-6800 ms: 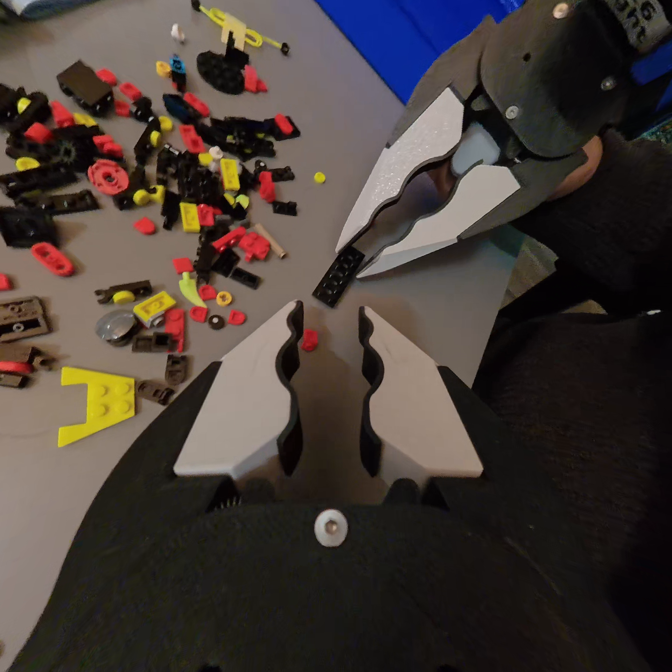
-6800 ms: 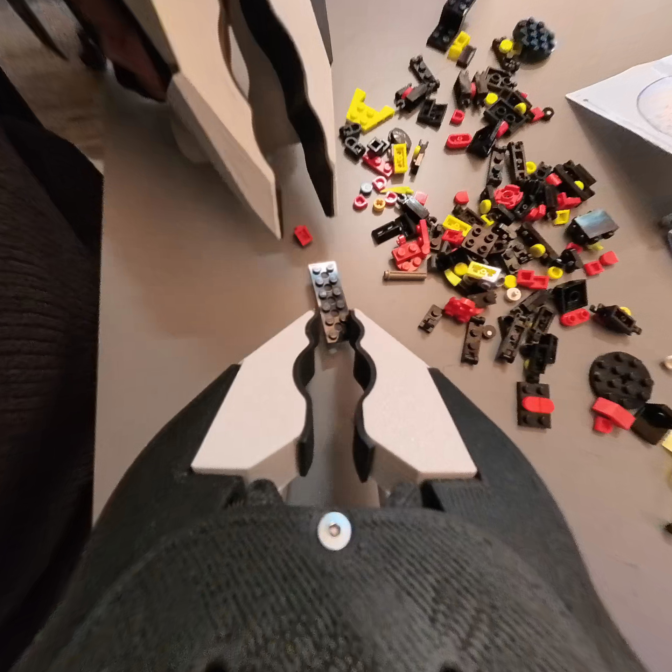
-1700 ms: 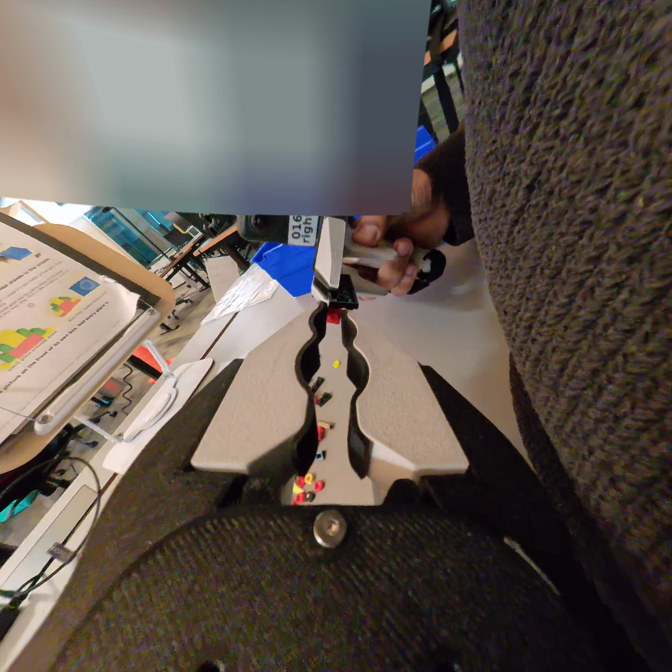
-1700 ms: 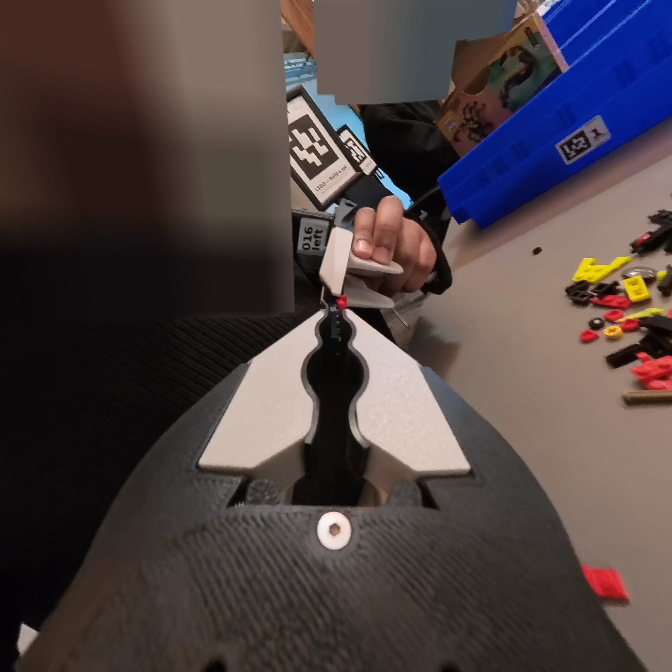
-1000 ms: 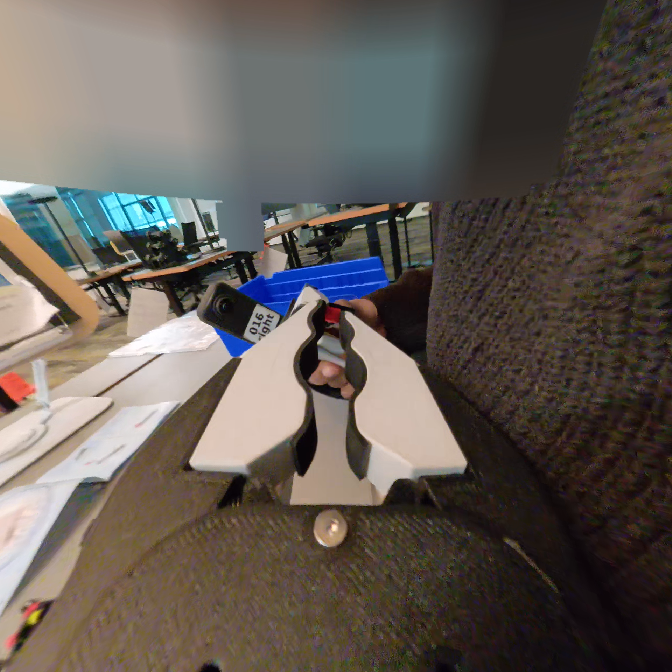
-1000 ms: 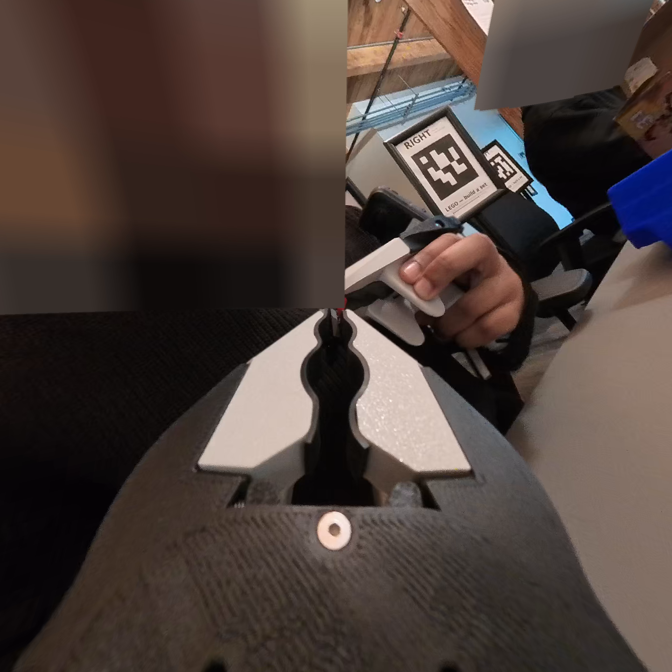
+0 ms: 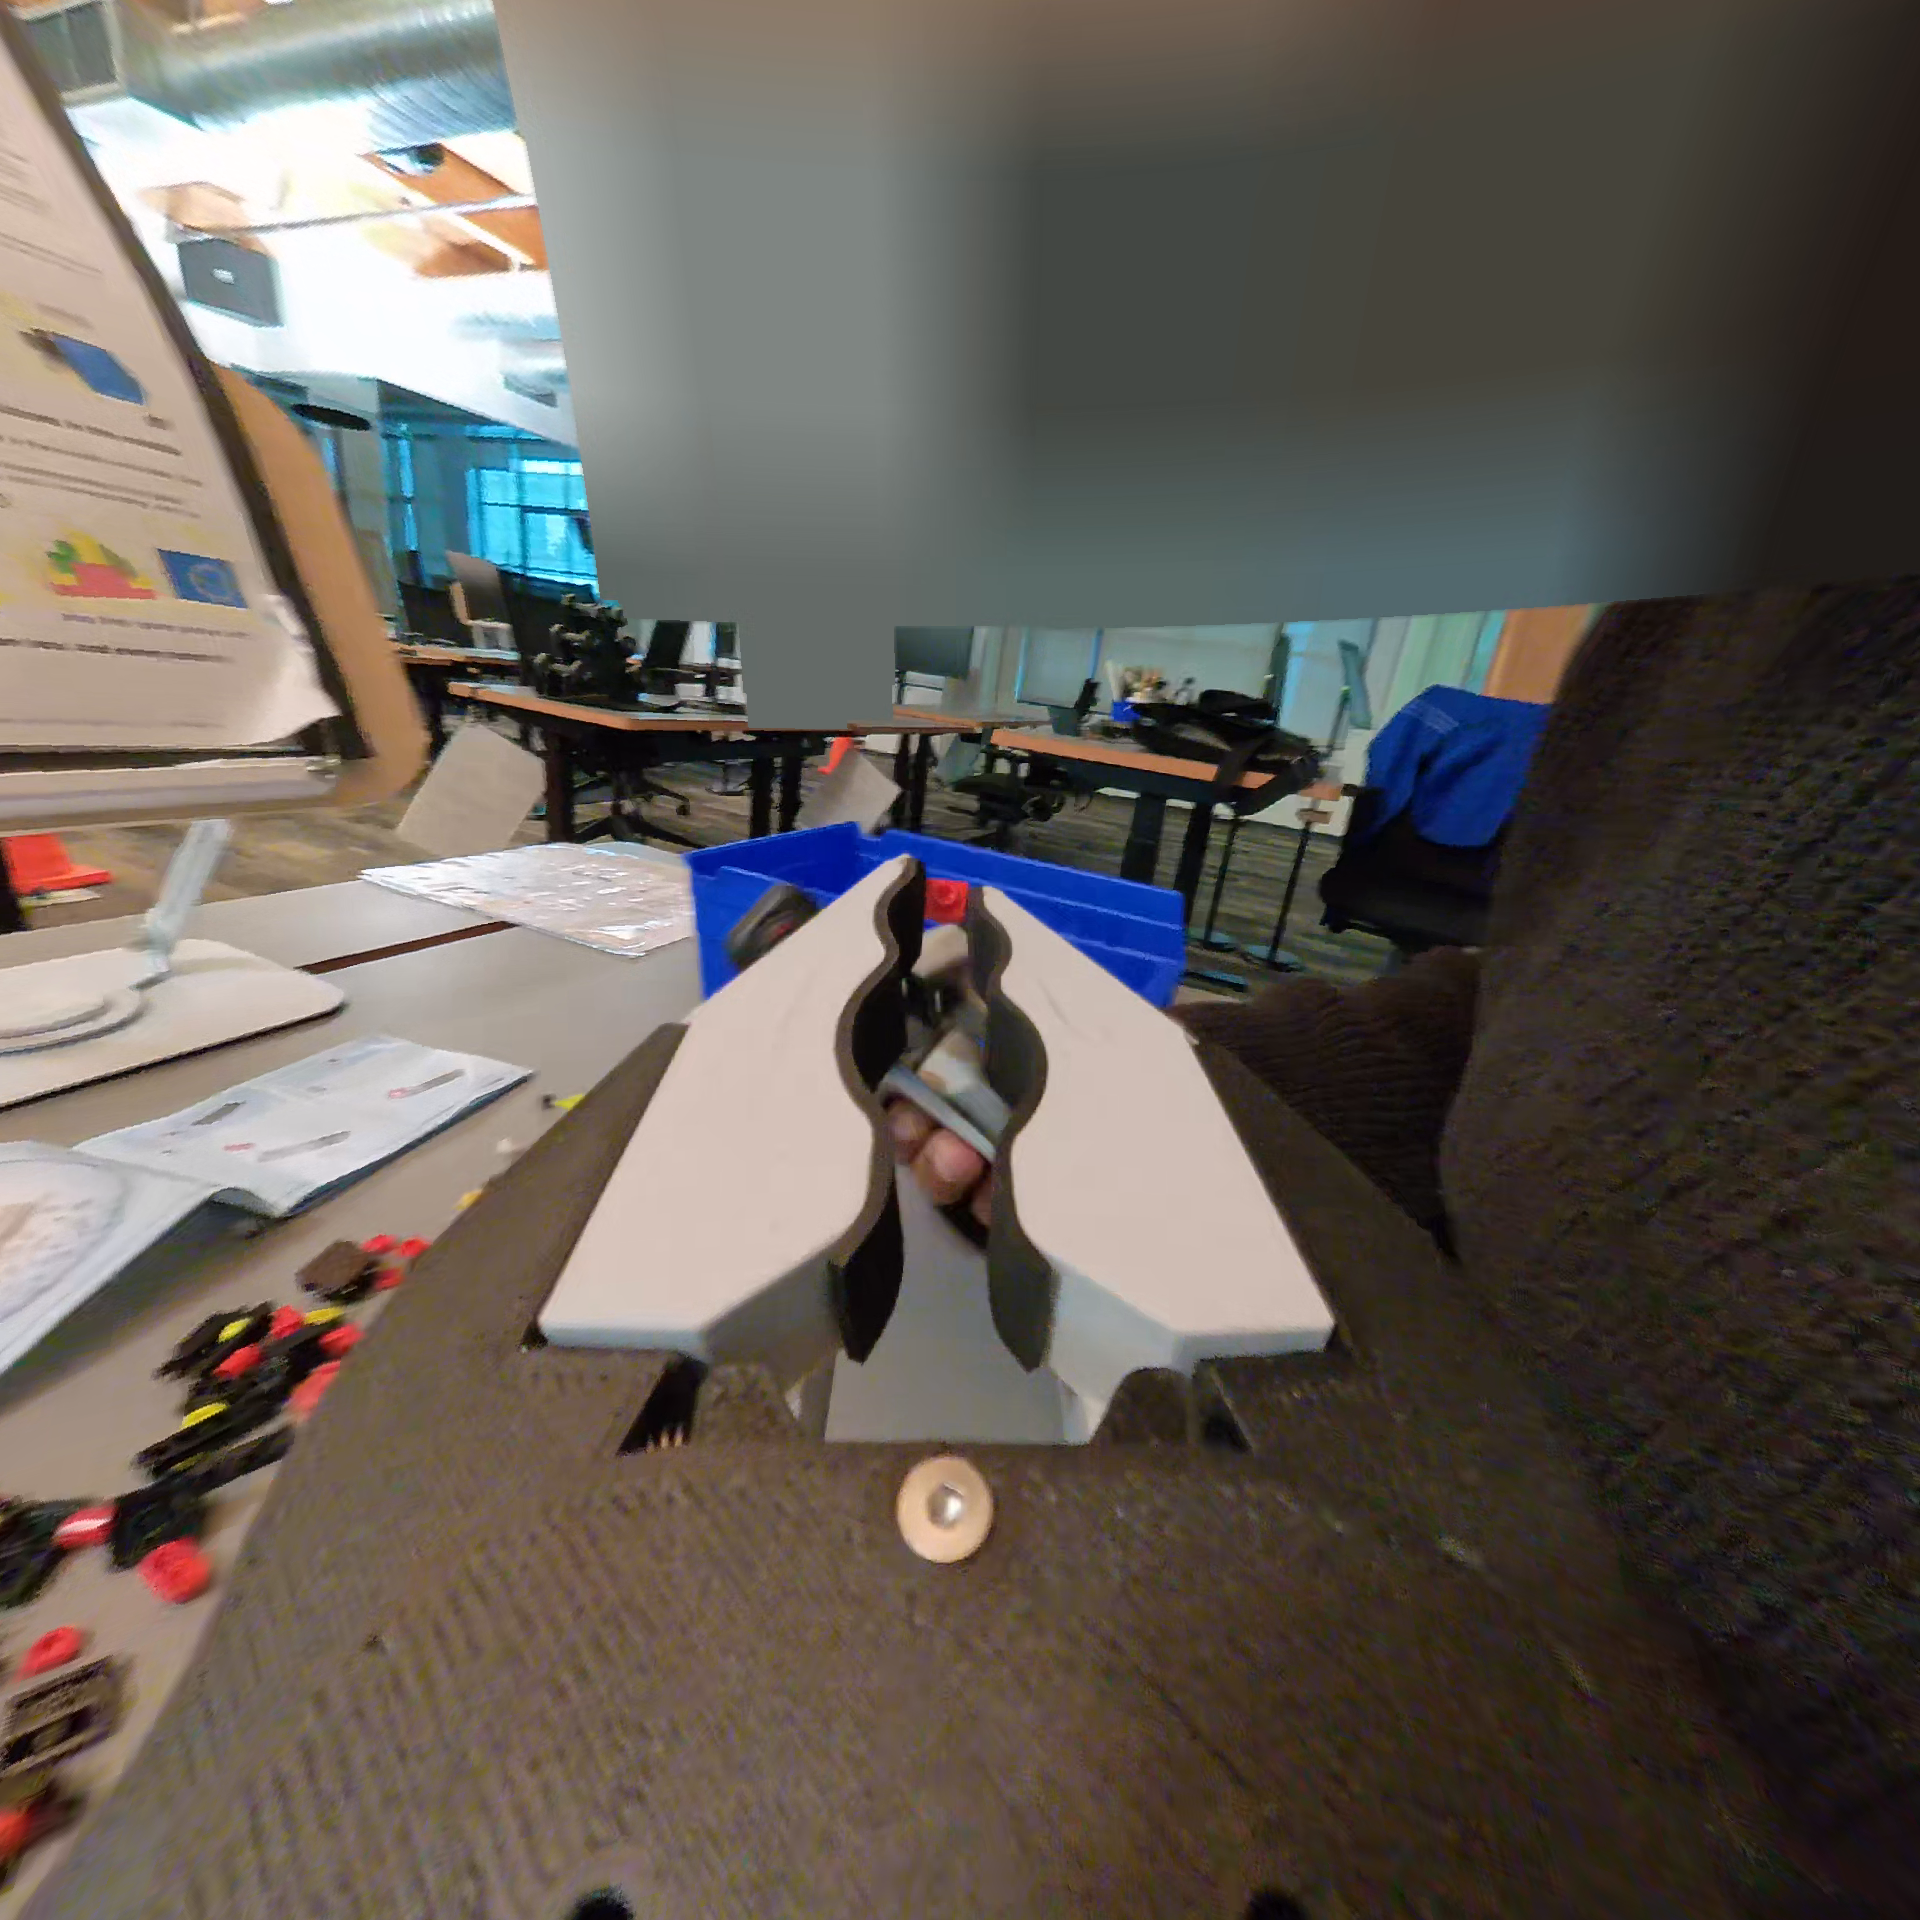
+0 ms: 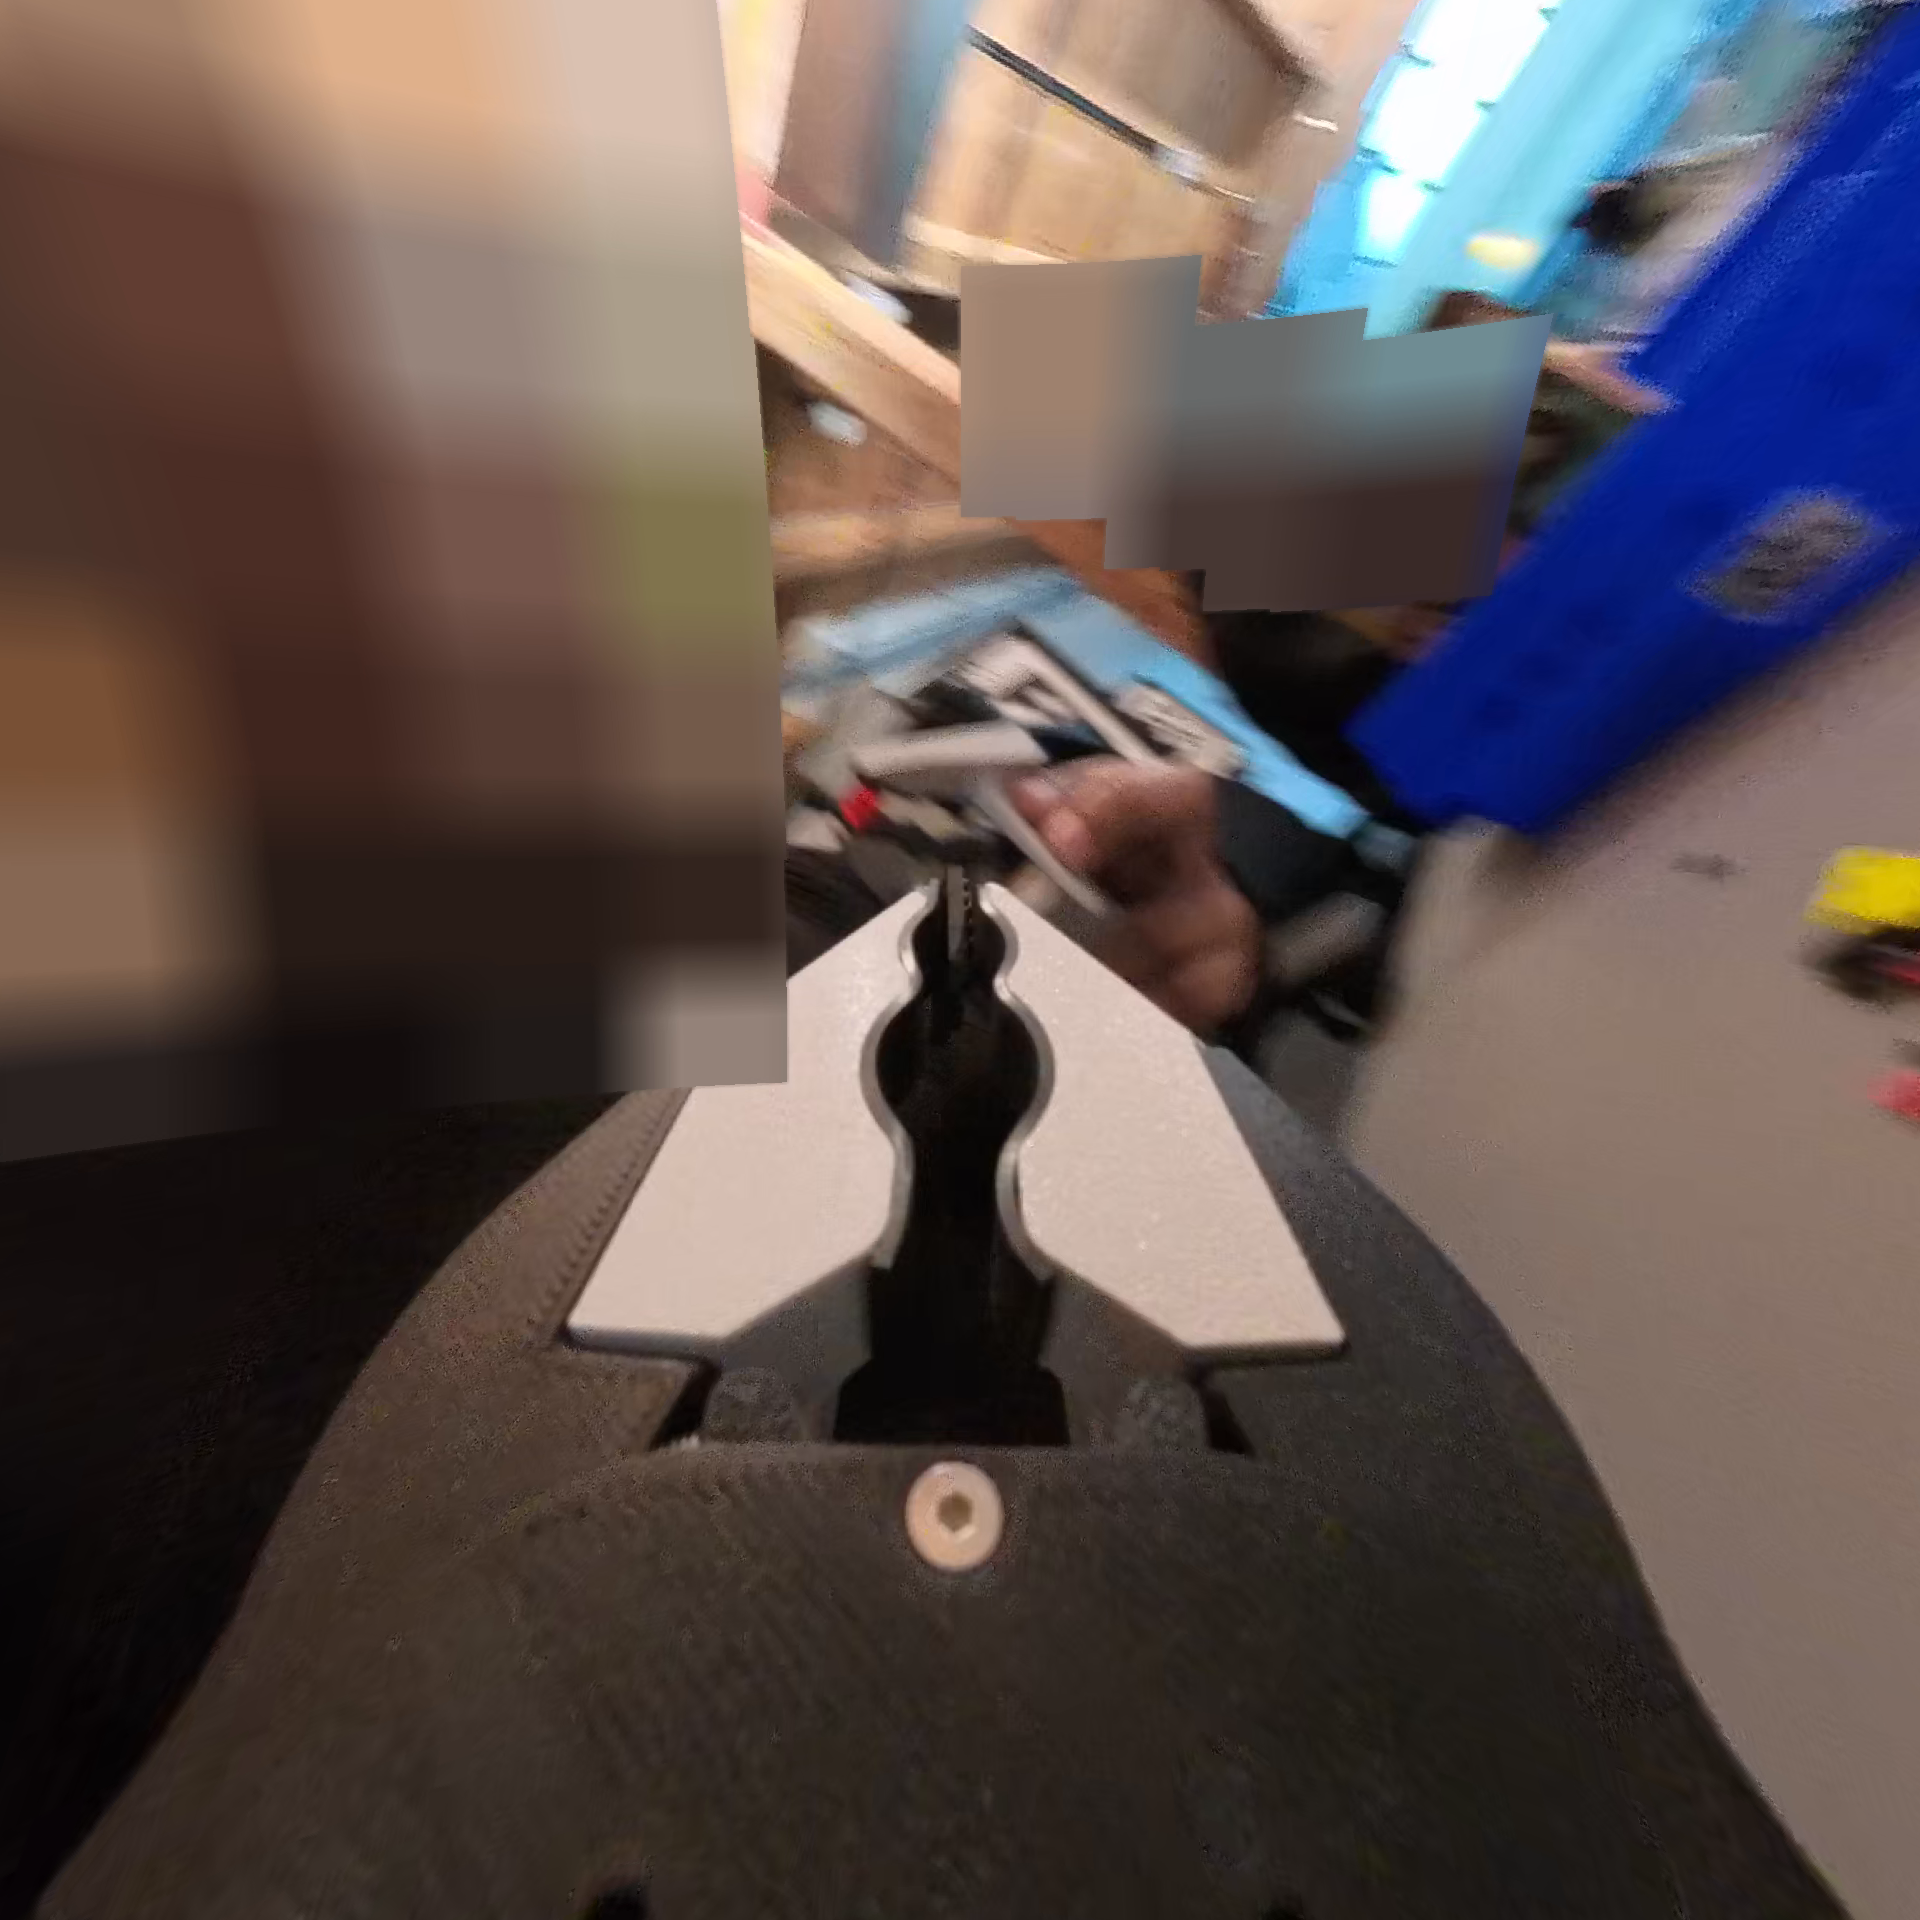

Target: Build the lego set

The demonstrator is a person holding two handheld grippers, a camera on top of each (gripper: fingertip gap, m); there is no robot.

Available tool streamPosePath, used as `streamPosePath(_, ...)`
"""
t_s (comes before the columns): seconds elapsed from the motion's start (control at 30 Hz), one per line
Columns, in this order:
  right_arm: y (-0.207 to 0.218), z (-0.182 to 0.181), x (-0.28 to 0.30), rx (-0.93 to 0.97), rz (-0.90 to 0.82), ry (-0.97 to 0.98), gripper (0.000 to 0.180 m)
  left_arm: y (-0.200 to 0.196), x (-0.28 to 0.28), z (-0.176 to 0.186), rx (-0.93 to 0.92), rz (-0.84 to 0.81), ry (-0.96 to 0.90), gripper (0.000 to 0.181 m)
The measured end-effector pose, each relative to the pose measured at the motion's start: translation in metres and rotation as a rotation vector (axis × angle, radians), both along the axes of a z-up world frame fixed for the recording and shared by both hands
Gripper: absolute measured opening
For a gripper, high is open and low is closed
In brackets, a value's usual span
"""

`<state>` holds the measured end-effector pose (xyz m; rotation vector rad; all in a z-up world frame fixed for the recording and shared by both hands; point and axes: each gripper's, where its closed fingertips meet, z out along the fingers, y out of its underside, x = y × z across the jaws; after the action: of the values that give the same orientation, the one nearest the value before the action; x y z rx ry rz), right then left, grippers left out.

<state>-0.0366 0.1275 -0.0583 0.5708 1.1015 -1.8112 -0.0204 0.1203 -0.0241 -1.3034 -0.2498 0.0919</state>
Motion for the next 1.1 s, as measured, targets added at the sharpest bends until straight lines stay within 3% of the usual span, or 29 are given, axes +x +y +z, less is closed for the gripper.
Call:
streamPosePath(0.1, -0.001, -0.051, -0.012, 0.461, -0.184, 0.177, 0.003, -0.015, -0.024, -0.006, -0.016, 0.082, -0.027, 0.005)
streamPosePath(0.3, 0.019, -0.093, -0.037, 1.089, -0.485, 0.811, 0.003, -0.035, -0.065, -0.019, 0.013, 0.136, -0.214, 0.005)
streamPosePath(0.43, 0.013, -0.134, -0.026, 1.331, -0.368, 1.214, 0.003, -0.032, -0.068, -0.024, 0.007, 0.108, -0.262, 0.005)
streamPosePath(0.57, 0.003, -0.14, -0.01, 1.296, -0.32, 1.466, 0.004, -0.027, -0.065, -0.024, -0.008, 0.078, -0.253, 0.005)
streamPosePath(0.63, 0.008, -0.148, -0.006, 1.331, -0.273, 1.458, 0.021, -0.025, -0.064, -0.024, -0.012, 0.068, -0.25, 0.005)
streamPosePath(0.9, 0.033, -0.146, -0.006, 1.377, -0.323, 1.231, 0.03, -0.012, -0.061, -0.028, -0.042, 0.009, -0.261, 0.005)
streamPosePath(1.03, 0.035, -0.147, -0.012, 1.383, -0.366, 0.889, 0.036, -0.003, -0.058, -0.033, -0.072, -0.02, -0.26, 0.005)
streamPosePath(1.1, 0.029, -0.151, -0.011, 1.357, -0.332, 0.691, 0.029, -0.001, -0.057, -0.035, -0.078, -0.029, -0.263, 0.005)
